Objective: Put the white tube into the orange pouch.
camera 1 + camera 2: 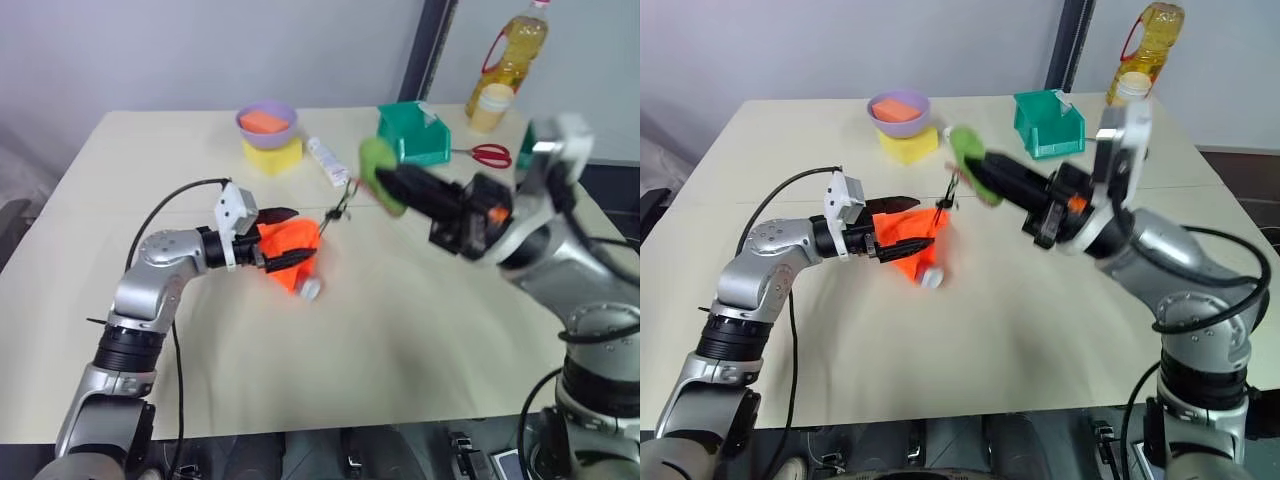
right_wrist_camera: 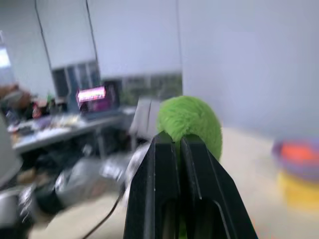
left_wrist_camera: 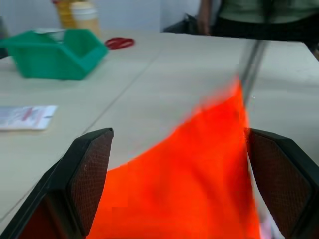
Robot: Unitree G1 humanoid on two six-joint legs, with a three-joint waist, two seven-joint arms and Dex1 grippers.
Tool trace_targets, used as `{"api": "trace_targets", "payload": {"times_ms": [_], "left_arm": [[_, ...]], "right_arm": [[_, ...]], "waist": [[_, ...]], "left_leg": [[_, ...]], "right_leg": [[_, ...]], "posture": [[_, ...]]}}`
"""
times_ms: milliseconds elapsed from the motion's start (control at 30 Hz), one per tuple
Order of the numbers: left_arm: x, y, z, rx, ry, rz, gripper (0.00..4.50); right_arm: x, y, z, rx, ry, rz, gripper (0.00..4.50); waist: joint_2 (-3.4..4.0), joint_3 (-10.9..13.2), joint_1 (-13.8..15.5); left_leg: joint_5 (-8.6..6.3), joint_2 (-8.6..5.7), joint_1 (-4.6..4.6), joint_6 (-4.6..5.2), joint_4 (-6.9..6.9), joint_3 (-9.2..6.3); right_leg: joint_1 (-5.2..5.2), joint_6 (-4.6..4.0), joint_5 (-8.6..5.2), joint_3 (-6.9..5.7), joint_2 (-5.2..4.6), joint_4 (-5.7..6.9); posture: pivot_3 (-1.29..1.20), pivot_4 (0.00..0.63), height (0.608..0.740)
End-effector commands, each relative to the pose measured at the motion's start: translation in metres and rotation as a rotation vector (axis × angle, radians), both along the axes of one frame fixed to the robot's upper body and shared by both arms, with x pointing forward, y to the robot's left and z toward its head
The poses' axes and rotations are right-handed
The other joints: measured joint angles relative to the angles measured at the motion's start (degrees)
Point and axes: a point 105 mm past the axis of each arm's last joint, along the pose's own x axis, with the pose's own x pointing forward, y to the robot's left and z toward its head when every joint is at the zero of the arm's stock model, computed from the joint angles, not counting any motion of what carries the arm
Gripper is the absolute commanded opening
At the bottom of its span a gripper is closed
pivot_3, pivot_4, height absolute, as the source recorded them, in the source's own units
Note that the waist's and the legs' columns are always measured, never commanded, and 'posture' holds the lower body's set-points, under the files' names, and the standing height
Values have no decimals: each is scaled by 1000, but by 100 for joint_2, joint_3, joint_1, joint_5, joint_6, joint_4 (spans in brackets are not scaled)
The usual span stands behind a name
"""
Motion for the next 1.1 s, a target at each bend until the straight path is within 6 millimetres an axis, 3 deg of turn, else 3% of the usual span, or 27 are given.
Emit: {"api": "trace_targets", "payload": {"times_ms": [33, 300, 467, 667, 967, 1100], "left_arm": [[-7, -2, 13, -27, -42, -26, 4393], [-11, -18, 18, -74, -53, -36, 4393], [-4, -16, 13, -69, -66, 22, 4393], [1, 3, 9, -36, -61, 84, 4393], [4, 4, 0, 11, -84, 109, 4393], [9, 3, 1, 1, -99, 132, 4441]], "right_arm": [[-11, 3, 17, 36, -64, 40, 0], [-7, 20, -9, -60, -16, 59, 0], [-8, 21, -23, -79, 22, 54, 0], [10, -8, -57, -188, 117, -131, 0], [69, -84, -128, -569, 211, -606, 0], [72, -86, -145, -668, 211, -617, 1417]], "waist": [[0, 0, -5], [0, 0, -18], [0, 0, -22], [0, 0, -22], [-1, -1, -26], [0, -1, -23]], "left_leg": [[-1, -2, -2, 1, -1, 2], [-3, -2, -2, 5, -1, 3], [-3, -1, -2, 5, -2, 3], [-3, -2, -1, 5, -2, 5], [-3, -6, 3, 5, 2, 10], [-3, -5, 4, 5, -5, 7]], "right_leg": [[0, 1, 1, 0, -4, -5], [0, 2, 1, 2, -5, -8], [0, 2, 1, 2, -3, -8], [1, 1, 1, 2, -4, -8], [2, -1, 0, 4, -4, -11], [1, 1, 1, 4, 2, -11]], "posture": [[0, 150, 731], [0, 150, 731], [0, 150, 731], [0, 150, 731], [0, 150, 731], [0, 150, 731]]}}
